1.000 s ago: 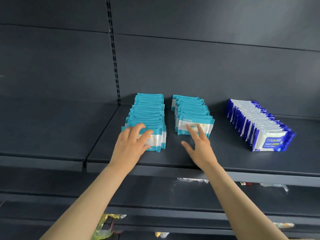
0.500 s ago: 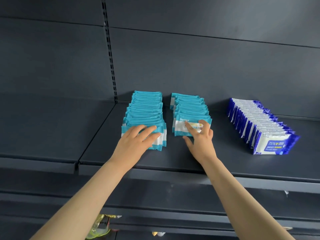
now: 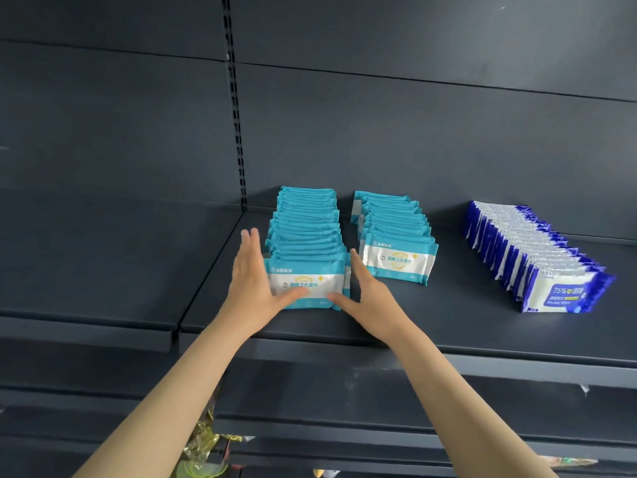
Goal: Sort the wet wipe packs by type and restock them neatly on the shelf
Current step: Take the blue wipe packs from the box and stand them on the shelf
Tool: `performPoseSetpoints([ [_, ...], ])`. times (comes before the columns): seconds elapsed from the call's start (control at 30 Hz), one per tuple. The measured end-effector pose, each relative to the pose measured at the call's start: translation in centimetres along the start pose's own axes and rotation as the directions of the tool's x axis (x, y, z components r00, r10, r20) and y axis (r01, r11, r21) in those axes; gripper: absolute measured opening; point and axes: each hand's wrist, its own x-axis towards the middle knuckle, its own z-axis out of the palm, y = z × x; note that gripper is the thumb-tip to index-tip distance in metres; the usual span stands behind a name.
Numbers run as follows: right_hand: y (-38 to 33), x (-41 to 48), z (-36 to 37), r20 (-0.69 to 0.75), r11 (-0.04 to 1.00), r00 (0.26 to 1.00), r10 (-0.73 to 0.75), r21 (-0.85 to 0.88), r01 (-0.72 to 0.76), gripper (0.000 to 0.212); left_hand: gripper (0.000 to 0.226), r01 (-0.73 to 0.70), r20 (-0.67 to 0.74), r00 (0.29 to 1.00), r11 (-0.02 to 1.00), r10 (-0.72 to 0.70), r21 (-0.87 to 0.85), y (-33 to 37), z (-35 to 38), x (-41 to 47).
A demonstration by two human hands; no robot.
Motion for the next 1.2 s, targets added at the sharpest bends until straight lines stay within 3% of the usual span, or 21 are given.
performPoseSetpoints([
  [0.03, -0.3, 0.0, 0.1, -0.018, 0.999, 1.0, 0.023, -0.028, -0.024, 0.092, 0.129, 0.057, 0.105, 0.993, 0.996, -0.05, -0.068, -0.6, -0.5, 0.2],
  [0.1, -0.8, 0.0, 0.7, -0.046, 0.994, 0.998, 0.051, -0.092, -0.055, 0.087, 0.12, 0.055, 0.261, 0.965, 0.989, -0.018, -0.134, -1.3, -1.2, 0.3],
  [0.17, -1.2, -0.2, 1.3, -0.072, 0.981, 0.996, 0.057, -0.183, -0.07, 0.081, 0.106, 0.027, 0.305, 0.952, 0.982, 0.032, -0.189, -1.0, -1.3, 0.1],
  [0.27, -1.7, -0.2, 2.1, -0.145, 0.95, 0.988, 0.052, -0.297, -0.094, 0.074, 0.103, -0.03, 0.237, 0.969, 0.987, 0.068, -0.161, -0.6, -0.9, -0.2],
  [0.4, -2.1, -0.6, 2.6, -0.208, 0.902, 0.978, 0.03, -0.416, -0.116, 0.073, 0.111, -0.17, 0.132, 0.977, 0.985, 0.165, 0.03, -1.5, -1.4, 0.2],
  [0.57, -2.3, -0.4, 2.6, -0.219, 0.875, 0.975, 0.035, -0.465, -0.136, 0.079, 0.105, -0.316, 0.081, 0.949, 0.925, 0.306, 0.211, -1.6, -2.1, 0.7],
  [0.63, -2.3, -0.4, 2.7, -0.2, 0.905, 0.978, 0.056, -0.404, -0.135, 0.083, 0.104, -0.334, 0.073, 0.943, 0.916, 0.326, 0.224, -1.8, -2.1, 0.7],
  [0.73, -2.0, -0.6, 2.9, -0.125, 0.959, 0.987, 0.098, -0.255, -0.128, 0.094, 0.106, -0.249, 0.153, 0.959, 0.967, 0.238, 0.053, -2.1, -1.9, 0.3],
  [0.8, -1.8, -0.8, 2.9, -0.104, 0.959, 0.99, 0.099, -0.257, -0.123, 0.093, 0.105, -0.117, 0.241, 0.96, 0.987, 0.141, -0.111, -2.4, -1.8, 0.1],
  [0.87, -2.1, -0.9, 2.8, -0.116, 0.954, 0.99, 0.08, -0.281, -0.11, 0.088, 0.108, -0.052, 0.258, 0.962, 0.987, 0.089, -0.15, -2.5, -1.8, 0.0],
  [0.97, -2.7, -0.7, 3.0, -0.169, 0.927, 0.985, 0.025, -0.365, -0.086, 0.079, 0.104, -0.095, 0.204, 0.974, 0.995, 0.095, -0.013, -2.1, -1.8, 0.4],
  [1.1, -2.8, -0.1, 3.5, -0.255, 0.889, 0.966, -0.048, -0.452, -0.075, 0.074, 0.087, -0.245, 0.022, 0.968, 0.919, 0.251, 0.31, -2.0, -1.8, 0.7],
  [1.2, -2.6, -0.1, 3.0, -0.275, 0.9, 0.961, -0.041, -0.427, -0.083, 0.077, 0.085, -0.323, 0.009, 0.94, 0.883, 0.341, 0.341, -2.5, -1.8, 0.8],
])
